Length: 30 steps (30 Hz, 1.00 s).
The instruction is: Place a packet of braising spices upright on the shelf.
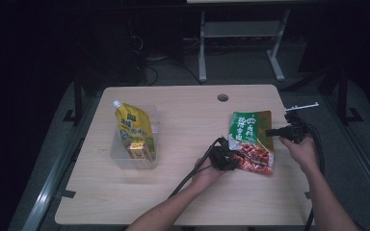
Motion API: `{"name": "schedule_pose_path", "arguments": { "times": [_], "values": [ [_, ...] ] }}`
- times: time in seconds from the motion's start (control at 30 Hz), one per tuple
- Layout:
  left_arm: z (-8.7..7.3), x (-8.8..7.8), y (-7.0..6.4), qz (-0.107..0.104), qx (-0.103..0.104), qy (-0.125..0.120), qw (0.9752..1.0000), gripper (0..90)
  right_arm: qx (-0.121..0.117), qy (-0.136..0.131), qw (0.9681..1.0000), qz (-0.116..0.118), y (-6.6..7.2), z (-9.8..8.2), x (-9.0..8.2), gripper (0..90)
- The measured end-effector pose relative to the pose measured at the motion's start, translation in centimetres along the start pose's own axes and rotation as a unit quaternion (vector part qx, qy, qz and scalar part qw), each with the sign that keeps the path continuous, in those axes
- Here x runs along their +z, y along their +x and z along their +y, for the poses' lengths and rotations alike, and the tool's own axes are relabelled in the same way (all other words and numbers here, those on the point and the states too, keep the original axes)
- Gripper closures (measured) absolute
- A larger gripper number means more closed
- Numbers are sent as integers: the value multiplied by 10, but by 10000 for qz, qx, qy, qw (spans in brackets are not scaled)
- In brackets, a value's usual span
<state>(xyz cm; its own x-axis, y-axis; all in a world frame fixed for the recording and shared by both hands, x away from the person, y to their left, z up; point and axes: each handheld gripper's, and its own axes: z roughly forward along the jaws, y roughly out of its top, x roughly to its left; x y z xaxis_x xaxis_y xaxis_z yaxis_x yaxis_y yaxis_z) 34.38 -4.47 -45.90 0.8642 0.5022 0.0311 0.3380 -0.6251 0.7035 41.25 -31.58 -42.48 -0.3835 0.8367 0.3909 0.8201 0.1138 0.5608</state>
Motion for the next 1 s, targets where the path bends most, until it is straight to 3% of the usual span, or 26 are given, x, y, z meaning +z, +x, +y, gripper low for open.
{"name": "schedule_pose_path", "arguments": {
  "times": [0.33,0.53,1.0],
  "values": [
    [-4,-16,2,8,59,-79,10000,597,-364,-239,9990,39,30,6,-22,900],
    [-9,-23,5,16,-26,-135,9999,590,-551,-363,9978,70,47,11,-31,900],
    [-17,-38,5,36,-33,-222,9997,551,-1048,-586,9926,179,90,25,-49,900]
  ]
}}
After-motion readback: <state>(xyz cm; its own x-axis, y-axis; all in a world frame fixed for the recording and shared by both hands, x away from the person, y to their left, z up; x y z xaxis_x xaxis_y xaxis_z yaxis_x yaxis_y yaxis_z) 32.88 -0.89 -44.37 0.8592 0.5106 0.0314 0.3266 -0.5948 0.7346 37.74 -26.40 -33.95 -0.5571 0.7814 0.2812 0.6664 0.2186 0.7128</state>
